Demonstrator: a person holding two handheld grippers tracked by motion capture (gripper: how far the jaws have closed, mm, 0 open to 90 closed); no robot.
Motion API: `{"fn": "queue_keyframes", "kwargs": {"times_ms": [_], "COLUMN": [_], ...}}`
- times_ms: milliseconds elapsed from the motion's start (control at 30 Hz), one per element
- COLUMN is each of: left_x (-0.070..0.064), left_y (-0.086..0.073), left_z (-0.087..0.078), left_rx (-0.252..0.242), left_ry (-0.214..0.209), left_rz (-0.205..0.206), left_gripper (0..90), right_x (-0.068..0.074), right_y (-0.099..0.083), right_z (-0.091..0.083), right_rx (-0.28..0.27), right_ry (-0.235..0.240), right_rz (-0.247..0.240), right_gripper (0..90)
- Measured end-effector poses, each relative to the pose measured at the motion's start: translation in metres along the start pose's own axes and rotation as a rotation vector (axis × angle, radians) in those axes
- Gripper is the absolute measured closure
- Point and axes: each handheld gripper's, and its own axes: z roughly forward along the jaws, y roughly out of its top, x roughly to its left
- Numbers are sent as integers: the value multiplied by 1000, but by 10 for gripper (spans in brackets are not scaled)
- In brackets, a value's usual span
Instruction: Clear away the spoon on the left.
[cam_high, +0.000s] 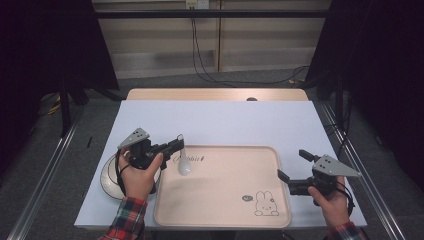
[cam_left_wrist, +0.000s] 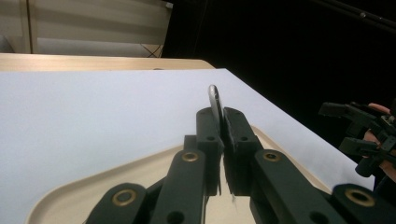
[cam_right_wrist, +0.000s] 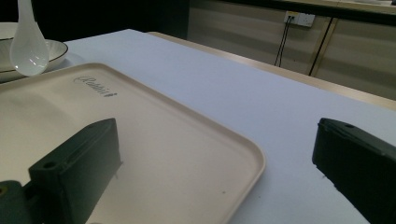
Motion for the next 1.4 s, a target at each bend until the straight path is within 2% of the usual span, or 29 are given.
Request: {"fn": "queue_keyframes", "kwargs": {"times_ms": [167, 400, 667, 700, 733, 767, 800, 867, 1000, 1033, 1400], "left_x": [-2, -1, 0, 1, 0, 1, 0, 1, 0, 0, -6], "left_y": [-3, -12, -24, -25, -25, -26, -27, -28, -30, -32, -38], "left_z": [0, 1, 0, 0, -1, -1, -2, -3, -3, -3, 0], "left_rx": [2, 24, 32, 36, 35, 32, 36, 33, 46, 44, 69], "left_ry": [8, -4, -6, -16, -6, -20, -12, -26, -23, -47, -72], "left_rz": [-3, -1, -29, -24, -33, -36, -34, -42, -34, -35, -41], "left_gripper": [861, 860, 860, 861, 860, 860, 860, 860, 860, 860, 860], "right_x": [0, 0, 0, 0, 0, 0, 1, 1, 1, 1, 1], "right_y": [0, 0, 0, 0, 0, 0, 0, 0, 0, 0, 0], "right_z": [0, 0, 0, 0, 0, 0, 0, 0, 1, 1, 1], "right_rx": [0, -2, 0, 0, 0, 0, 0, -4, -2, -2, -3], "right_ry": [0, -1, 1, 0, 1, 1, 0, 4, 1, 1, 0], "right_rz": [-1, 0, 1, 3, 1, 0, 3, 0, -3, -4, -3], "right_gripper": [5, 6, 6, 6, 6, 6, 6, 6, 6, 6, 6]}}
